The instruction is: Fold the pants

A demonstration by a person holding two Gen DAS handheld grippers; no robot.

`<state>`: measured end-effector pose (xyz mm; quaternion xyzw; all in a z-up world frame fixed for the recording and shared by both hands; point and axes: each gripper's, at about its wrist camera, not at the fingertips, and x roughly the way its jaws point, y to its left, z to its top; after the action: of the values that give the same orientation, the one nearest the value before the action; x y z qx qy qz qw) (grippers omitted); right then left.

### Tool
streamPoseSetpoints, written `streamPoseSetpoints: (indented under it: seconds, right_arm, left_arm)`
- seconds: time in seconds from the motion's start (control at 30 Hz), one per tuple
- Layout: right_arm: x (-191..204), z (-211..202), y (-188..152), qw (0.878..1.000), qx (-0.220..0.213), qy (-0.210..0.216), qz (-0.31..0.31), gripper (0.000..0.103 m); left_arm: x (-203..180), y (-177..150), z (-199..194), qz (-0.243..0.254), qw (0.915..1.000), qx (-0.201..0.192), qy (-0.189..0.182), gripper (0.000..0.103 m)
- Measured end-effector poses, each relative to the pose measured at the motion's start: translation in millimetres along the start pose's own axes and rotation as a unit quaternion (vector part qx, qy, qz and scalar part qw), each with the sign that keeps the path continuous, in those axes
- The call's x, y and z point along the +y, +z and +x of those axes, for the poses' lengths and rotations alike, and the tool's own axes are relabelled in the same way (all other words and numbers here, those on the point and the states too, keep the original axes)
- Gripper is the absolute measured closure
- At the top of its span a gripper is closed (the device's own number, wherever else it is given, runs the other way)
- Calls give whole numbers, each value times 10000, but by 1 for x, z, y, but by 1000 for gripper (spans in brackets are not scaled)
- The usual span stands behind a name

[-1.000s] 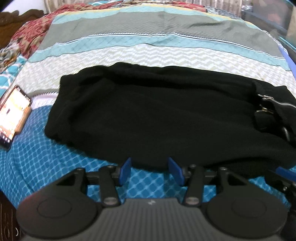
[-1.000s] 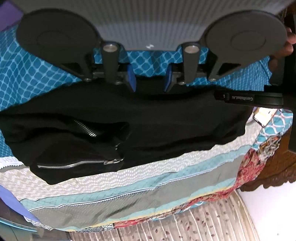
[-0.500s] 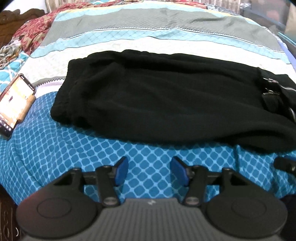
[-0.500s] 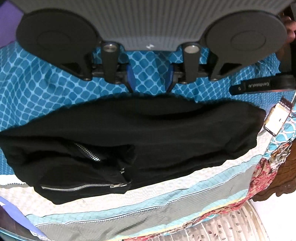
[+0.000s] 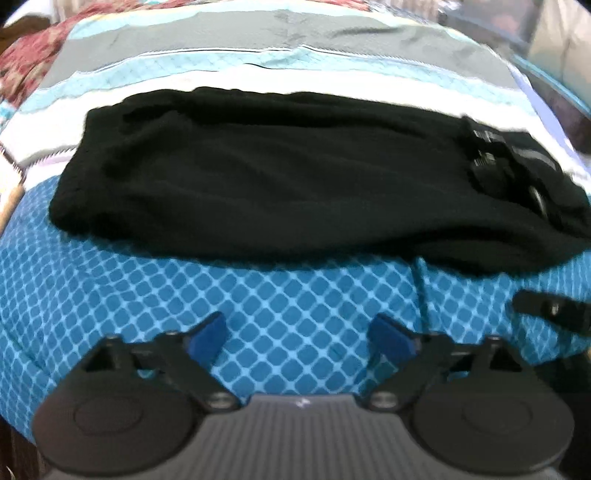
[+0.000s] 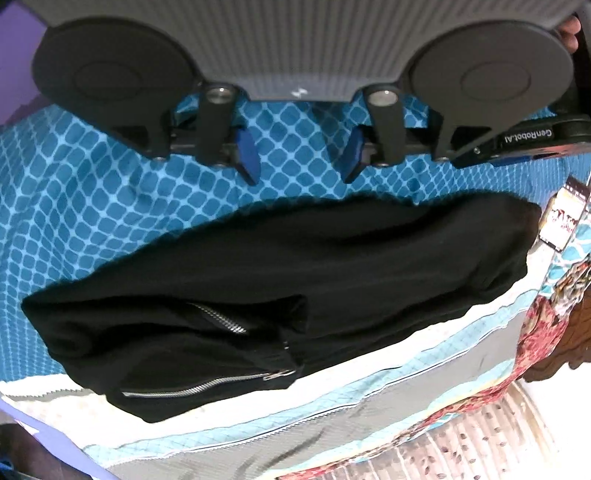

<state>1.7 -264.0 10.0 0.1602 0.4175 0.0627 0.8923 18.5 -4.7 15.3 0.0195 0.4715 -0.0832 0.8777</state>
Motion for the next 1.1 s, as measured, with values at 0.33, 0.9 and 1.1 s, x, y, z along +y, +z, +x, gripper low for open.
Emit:
streamPoseSetpoints:
  seconds: [0.33,0.9,1.1]
  right_arm:
    - [-11,-3,-1,9995,-51,241,205,46]
    - [-26,-16,-4,9983,-336,77,463,44]
    - [-26,-14,-4,9986,-341,91,391,44]
  left_arm:
    - [-2,0,5,52,10000,78,20,0]
    - [0,1,6,81,9999,43,-40,0]
    - [23,9,-10,-428,9980,42,-454,0]
